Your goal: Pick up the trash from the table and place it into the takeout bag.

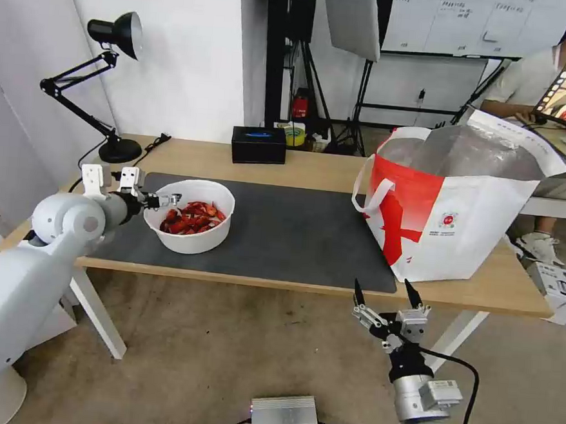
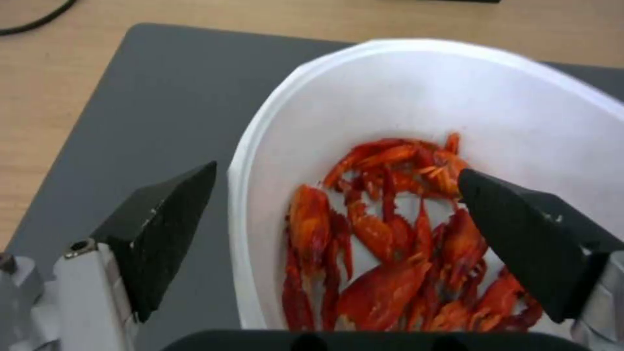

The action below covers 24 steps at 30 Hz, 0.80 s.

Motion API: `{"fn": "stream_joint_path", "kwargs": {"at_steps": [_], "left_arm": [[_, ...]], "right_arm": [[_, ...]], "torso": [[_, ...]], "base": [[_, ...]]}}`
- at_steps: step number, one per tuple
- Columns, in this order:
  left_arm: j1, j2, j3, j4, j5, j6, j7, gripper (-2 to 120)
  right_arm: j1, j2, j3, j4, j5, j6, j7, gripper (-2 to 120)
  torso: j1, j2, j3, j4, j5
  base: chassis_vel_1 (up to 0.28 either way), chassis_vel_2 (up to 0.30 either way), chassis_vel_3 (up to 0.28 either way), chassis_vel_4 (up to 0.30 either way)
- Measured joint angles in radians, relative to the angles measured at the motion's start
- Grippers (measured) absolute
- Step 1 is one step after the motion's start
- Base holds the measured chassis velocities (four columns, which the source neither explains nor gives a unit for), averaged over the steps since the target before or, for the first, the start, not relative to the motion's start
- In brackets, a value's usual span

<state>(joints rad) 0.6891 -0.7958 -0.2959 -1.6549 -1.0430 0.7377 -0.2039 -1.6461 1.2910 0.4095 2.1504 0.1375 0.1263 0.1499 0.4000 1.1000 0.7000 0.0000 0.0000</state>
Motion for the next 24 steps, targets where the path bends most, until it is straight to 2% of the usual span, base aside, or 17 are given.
{"fn": "stream_joint_path", "kwargs": {"at_steps": [17,19,22,24], "left_arm": [[0.006,-0.01,0.011,0.048,0.06,-0.002,0.063,99],[0.006,-0.011,0.012,0.05,0.064,-0.002,0.067,96],[0.009,-0.013,0.013,0.052,0.083,-0.003,0.085,81],[0.01,-0.014,0.014,0.052,0.092,-0.003,0.091,77]], "right_arm": [[0.0,0.0,0.0,0.0,0.0,0.0,0.0,100],[0.0,0.0,0.0,0.0,0.0,0.0,0.0,100],[0.0,0.0,0.0,0.0,0.0,0.0,0.0,100],[0.0,0.0,0.0,0.0,0.0,0.0,0.0,100]], "torso": [[0.0,0.0,0.0,0.0,0.0],[0.0,0.0,0.0,0.0,0.0],[0.0,0.0,0.0,0.0,0.0001],[0.0,0.0,0.0,0.0,0.0001]], "base": [[0.0,0.0,0.0,0.0],[0.0,0.0,0.0,0.0],[0.0,0.0,0.0,0.0],[0.0,0.0,0.0,0.0]]}}
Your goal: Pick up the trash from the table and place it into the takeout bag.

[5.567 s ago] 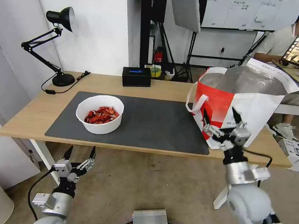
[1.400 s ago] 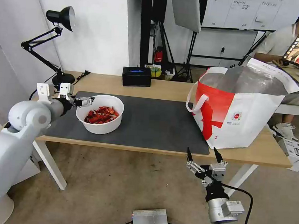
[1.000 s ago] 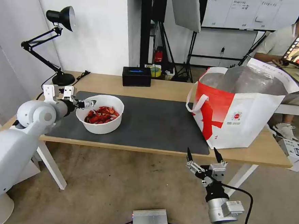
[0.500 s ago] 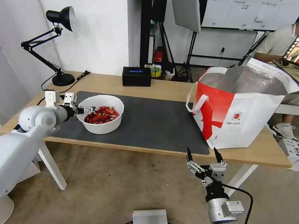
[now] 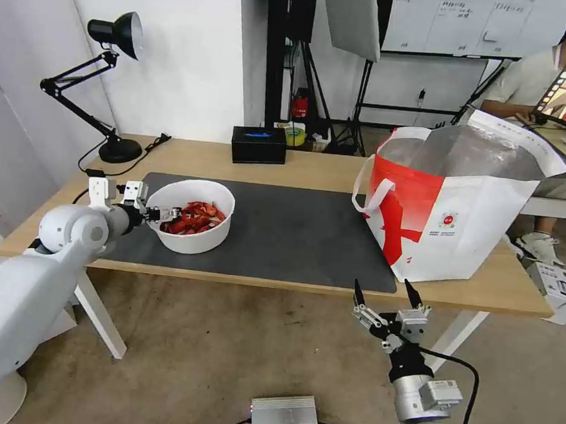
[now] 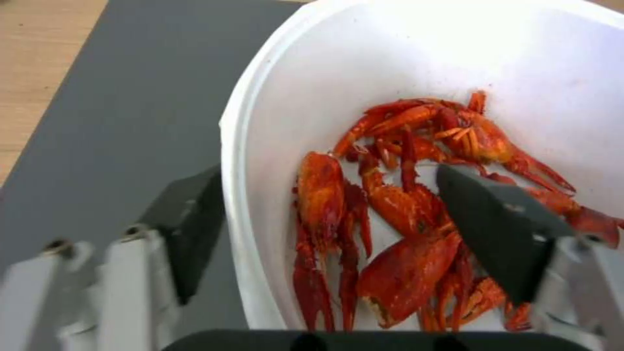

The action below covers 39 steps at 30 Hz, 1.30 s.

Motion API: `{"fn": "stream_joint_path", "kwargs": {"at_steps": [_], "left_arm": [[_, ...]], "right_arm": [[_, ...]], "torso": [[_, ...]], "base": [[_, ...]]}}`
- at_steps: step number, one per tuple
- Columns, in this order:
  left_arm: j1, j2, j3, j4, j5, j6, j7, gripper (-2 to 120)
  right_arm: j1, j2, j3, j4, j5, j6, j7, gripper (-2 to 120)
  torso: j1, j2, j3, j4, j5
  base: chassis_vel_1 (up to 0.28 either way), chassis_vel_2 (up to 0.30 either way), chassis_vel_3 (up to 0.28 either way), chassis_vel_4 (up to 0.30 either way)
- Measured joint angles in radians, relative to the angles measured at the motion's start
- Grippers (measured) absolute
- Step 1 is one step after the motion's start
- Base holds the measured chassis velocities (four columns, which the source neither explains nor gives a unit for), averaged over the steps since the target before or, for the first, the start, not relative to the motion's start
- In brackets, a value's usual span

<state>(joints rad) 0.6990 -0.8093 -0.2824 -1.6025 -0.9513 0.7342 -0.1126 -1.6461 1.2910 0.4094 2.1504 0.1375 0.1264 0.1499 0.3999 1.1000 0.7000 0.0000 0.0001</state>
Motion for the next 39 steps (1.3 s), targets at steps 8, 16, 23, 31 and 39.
{"fn": "stream_joint_path", "kwargs": {"at_steps": [8,16,23,31,39], "left_arm": [[0.008,0.001,0.0,-0.001,0.033,-0.001,0.027,45],[0.012,0.0,0.0,-0.003,0.037,0.0,0.031,17],[0.019,0.002,-0.006,-0.02,0.037,0.0,0.031,0],[0.047,0.003,-0.022,-0.072,0.008,0.001,0.026,0],[0.069,0.0,-0.049,-0.145,-0.077,0.002,-0.025,0]], "right_arm": [[0.0,0.0,0.0,0.0,0.0,0.0,0.0,100],[0.0,0.0,0.0,0.0,0.0,0.0,0.0,100],[0.0,0.0,0.0,0.0,0.0,0.0,0.0,100],[0.0,0.0,0.0,0.0,0.0,0.0,0.0,100],[0.0,0.0,0.0,0.0,0.0,0.0,0.0,100]], "torso": [[0.0,0.0,0.0,0.0,0.0],[0.0,0.0,0.0,0.0,-0.0002],[0.0,0.0,0.0,0.0,-0.0001],[0.0,0.0,0.0,-0.0001,-0.0002],[0.0,0.0,0.0,-0.0001,-0.0001]], "base": [[0.0,0.0,0.0,0.0],[0.0,0.0,0.0,0.0],[0.0,0.0,0.0,0.0],[0.0,0.0,0.0,0.0],[0.0,0.0,0.0,0.0]]}}
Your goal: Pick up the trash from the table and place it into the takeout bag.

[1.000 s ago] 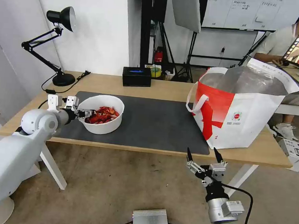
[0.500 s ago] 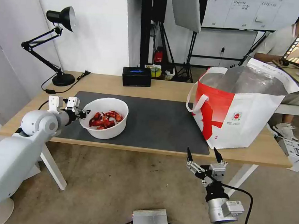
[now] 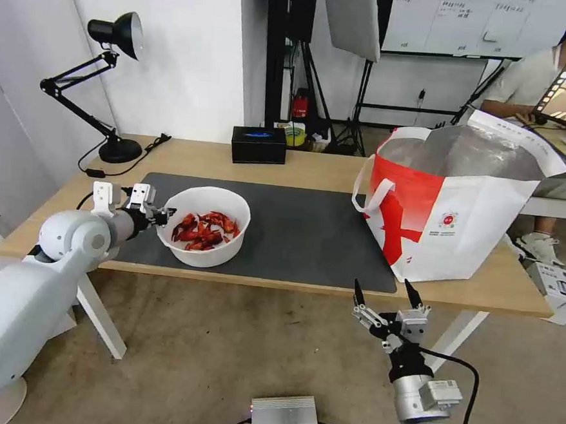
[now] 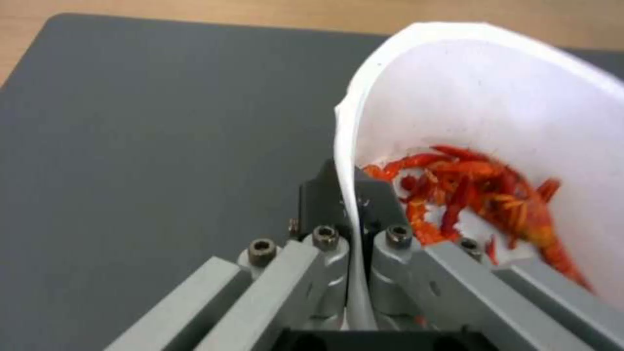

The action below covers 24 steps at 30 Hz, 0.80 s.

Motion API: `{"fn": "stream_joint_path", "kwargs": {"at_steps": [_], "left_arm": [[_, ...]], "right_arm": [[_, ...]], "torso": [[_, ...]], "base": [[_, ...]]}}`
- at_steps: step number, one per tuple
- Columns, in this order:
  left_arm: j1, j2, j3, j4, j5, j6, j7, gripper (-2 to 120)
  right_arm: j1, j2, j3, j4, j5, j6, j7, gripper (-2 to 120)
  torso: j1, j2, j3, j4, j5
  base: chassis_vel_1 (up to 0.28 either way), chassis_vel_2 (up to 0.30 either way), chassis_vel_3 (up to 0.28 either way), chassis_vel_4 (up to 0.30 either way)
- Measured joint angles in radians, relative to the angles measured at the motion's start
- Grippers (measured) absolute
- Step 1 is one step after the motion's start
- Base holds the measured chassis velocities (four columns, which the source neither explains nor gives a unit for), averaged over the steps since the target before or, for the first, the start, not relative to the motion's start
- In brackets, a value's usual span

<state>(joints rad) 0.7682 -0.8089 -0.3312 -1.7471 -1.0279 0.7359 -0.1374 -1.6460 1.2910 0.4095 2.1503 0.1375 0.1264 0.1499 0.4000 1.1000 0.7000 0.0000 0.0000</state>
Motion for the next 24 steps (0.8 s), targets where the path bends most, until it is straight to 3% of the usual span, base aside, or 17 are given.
{"fn": "stream_joint_path", "kwargs": {"at_steps": [13,24], "left_arm": [[0.04,-0.017,-0.04,-0.099,-0.194,0.0,-0.121,0],[-0.018,-0.041,0.0,-0.156,-0.282,0.0,-0.206,0]], "right_arm": [[0.0,0.0,0.0,0.0,0.0,0.0,0.0,100],[0.0,0.0,0.0,0.0,0.0,0.0,0.0,100]], "torso": [[0.0,0.0,0.0,0.0,0.0001],[0.0,0.0,0.0,0.0,0.0]], "base": [[0.0,0.0,0.0,0.0],[0.0,0.0,0.0,0.0]]}}
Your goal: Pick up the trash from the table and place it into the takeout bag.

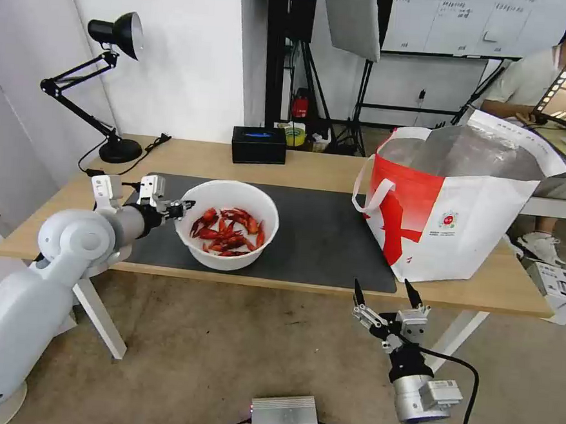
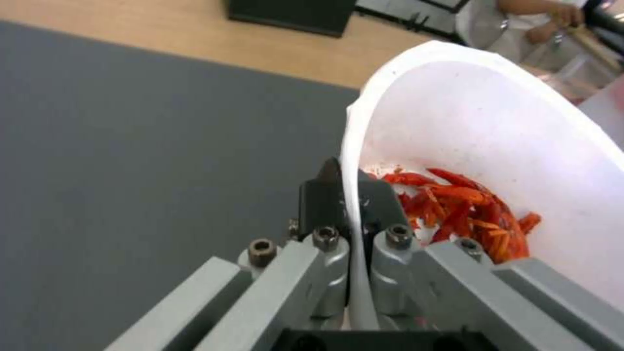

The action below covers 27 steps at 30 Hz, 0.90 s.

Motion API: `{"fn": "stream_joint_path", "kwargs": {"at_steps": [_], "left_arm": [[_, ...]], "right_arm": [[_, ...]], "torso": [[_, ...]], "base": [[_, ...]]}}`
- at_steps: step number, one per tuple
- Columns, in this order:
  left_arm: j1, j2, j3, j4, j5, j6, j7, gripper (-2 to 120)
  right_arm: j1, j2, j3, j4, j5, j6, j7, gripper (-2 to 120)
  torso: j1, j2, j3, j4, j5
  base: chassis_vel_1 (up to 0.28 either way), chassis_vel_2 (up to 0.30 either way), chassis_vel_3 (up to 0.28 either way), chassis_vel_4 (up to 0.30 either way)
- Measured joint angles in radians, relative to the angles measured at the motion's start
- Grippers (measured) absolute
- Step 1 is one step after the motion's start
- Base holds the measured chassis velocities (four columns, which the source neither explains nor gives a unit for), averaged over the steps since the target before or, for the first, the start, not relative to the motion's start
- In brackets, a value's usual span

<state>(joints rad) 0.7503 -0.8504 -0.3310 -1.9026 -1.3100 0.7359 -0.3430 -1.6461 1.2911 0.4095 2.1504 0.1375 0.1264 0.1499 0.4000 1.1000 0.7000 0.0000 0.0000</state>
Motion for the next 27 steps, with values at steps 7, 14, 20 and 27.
{"fn": "stream_joint_path", "kwargs": {"at_steps": [7,14,20,27], "left_arm": [[-0.106,-0.021,0.089,-0.023,-0.053,-0.001,-0.04,0],[-0.194,-0.043,0.154,-0.043,-0.106,-0.001,-0.062,0],[-0.228,-0.037,0.172,-0.085,-0.145,-0.001,-0.063,0],[-0.262,-0.021,0.192,-0.145,-0.198,-0.001,-0.071,0]], "right_arm": [[0.0,0.0,0.0,0.0,0.0,0.0,0.0,100],[0.0,0.0,0.0,0.0,0.0,0.0,0.0,100],[0.0,0.0,0.0,0.0,0.0,0.0,0.0,100],[0.0,0.0,0.0,0.0,0.0,0.0,0.0,100]], "torso": [[0.0,0.0,0.0,0.0,0.0],[0.0,0.0,0.0,-0.0001,0.0001],[0.0,0.0,0.0,-0.0001,0.0],[0.0,0.0,0.0,0.0001,0.0]], "base": [[0.0,0.0,0.0,0.0],[0.0,0.0,0.0,0.0],[0.0,0.0,0.0,0.0],[0.0,0.0,0.0,0.0]]}}
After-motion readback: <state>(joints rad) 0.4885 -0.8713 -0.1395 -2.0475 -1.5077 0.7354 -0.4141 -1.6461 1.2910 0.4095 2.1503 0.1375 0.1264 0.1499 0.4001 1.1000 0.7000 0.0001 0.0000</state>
